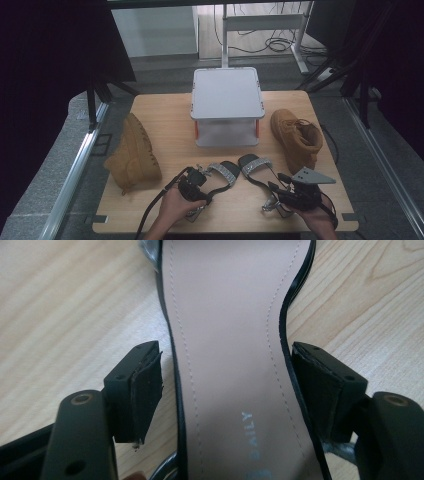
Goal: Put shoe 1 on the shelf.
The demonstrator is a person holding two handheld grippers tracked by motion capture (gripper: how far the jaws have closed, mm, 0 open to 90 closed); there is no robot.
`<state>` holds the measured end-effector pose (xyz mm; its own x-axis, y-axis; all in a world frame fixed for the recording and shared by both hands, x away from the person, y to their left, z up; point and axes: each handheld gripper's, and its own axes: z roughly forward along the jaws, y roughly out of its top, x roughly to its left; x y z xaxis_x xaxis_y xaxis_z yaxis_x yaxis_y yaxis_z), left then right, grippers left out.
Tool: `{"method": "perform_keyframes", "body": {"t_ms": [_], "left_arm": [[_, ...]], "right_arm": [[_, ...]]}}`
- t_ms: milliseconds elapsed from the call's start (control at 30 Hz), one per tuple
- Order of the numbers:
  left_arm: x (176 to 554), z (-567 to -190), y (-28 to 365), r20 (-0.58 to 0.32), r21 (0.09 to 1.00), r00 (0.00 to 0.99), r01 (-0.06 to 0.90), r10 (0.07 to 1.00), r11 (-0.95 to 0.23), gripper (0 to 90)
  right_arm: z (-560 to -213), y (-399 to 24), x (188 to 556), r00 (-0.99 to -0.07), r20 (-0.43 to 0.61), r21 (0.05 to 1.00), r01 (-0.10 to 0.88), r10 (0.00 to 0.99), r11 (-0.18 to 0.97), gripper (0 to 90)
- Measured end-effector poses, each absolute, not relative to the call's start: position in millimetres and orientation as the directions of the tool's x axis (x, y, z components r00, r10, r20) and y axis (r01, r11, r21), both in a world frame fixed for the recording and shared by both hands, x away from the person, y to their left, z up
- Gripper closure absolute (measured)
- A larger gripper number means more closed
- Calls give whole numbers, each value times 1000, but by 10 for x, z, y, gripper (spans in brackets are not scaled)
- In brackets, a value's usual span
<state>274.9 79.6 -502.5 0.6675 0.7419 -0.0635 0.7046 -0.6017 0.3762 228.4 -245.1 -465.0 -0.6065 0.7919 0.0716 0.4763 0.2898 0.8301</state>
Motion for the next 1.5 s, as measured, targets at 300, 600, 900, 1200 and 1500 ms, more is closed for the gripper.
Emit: {"method": "perform_keyframes", "body": {"t_ms": [300, 600, 900, 1200, 1500], "left_arm": [[2812, -5089, 767, -97, 358, 669, 714, 737, -602, 354], [2800, -5082, 763, -77, 358, 660, 717, 747, -598, 398], [2791, -5084, 772, -77, 365, 654, 721, 752, -589, 407], [2786, -5091, 785, -82, 380, 650, 721, 756, -579, 411], [2776, -5093, 787, -81, 387, 645, 723, 760, -572, 412]], "right_arm": [[-4701, -2421, 2574, -590, 75, 713, 595, 804, 371, 356], [-4860, -2283, 2889, -590, 63, 524, 706, 805, 476, 259], [-5001, -2213, 3000, -580, 70, 387, 766, 812, 513, 280], [-5045, -2200, 3025, -562, 116, 346, 796, 819, 497, 339], [-5051, -2147, 3006, -552, 65, 337, 796, 831, 503, 369]]}}
